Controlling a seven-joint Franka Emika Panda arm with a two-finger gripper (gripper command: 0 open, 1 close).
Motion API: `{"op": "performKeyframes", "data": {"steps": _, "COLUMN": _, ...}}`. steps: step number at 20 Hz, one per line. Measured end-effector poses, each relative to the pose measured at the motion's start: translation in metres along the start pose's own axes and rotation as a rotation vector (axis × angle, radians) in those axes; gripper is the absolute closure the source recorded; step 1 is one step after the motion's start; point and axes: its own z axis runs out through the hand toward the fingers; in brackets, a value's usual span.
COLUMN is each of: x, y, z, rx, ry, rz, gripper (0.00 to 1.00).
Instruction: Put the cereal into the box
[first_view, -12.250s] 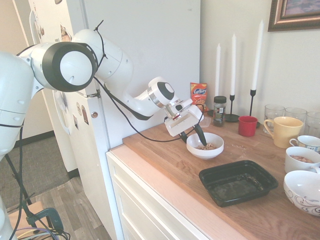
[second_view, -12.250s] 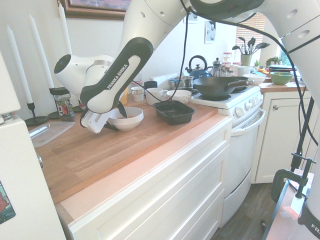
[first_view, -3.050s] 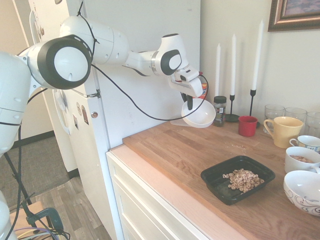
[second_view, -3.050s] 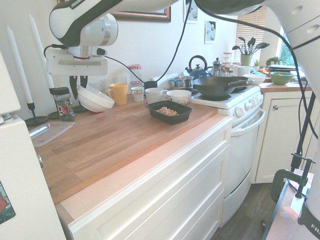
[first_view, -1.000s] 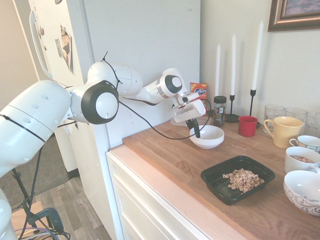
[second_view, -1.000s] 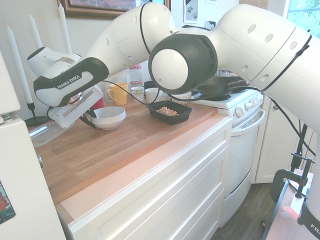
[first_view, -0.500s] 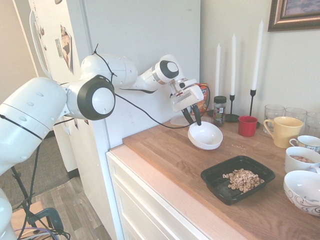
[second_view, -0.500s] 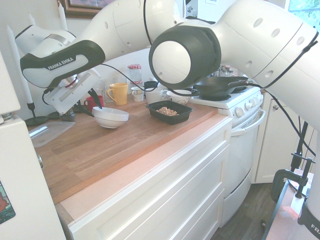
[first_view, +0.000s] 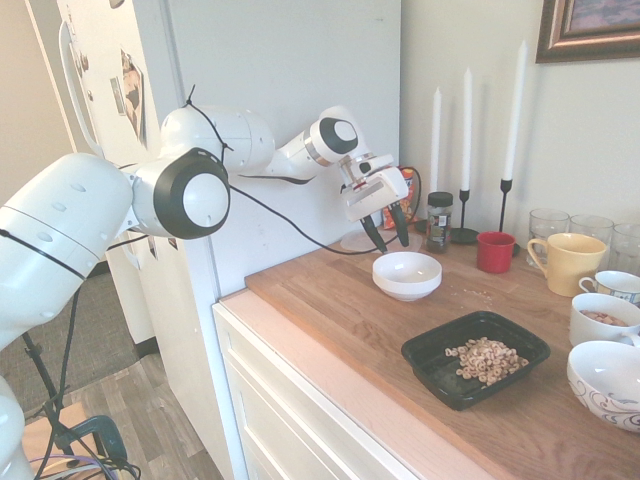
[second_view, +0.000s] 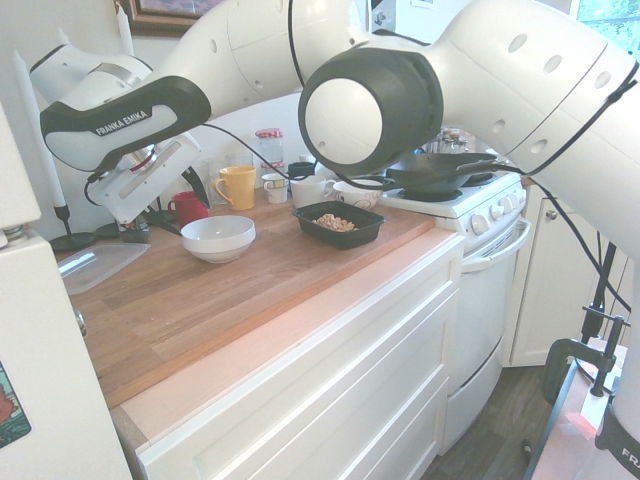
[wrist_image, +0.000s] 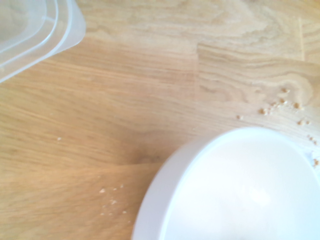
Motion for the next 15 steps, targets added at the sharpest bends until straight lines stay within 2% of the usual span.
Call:
{"op": "performKeyframes", "data": {"steps": 3, "x": 0.003, "y": 0.001, "z": -0.007, "rx": 0.014, "ry": -0.002, "rz": 0.007, "gripper": 0.00}}
{"op": "performKeyframes", "data": {"steps": 5, "x": 0.007, "y": 0.003, "z": -0.017, "rx": 0.054, "ry": -0.042, "rz": 0.028, "gripper": 0.00}}
{"op": "performKeyframes", "data": {"steps": 10, "x": 0.040, "y": 0.029, "z": -0.047, "rx": 0.205, "ry": -0.235, "rz": 0.103, "gripper": 0.00}}
{"op": "performKeyframes", "data": {"steps": 13, "x": 0.064, "y": 0.050, "z": -0.048, "rx": 0.292, "ry": -0.374, "rz": 0.111, "gripper": 0.00}}
{"op": "performKeyframes", "data": {"steps": 15, "x": 0.077, "y": 0.060, "z": -0.043, "rx": 0.323, "ry": -0.423, "rz": 0.114, "gripper": 0.00}}
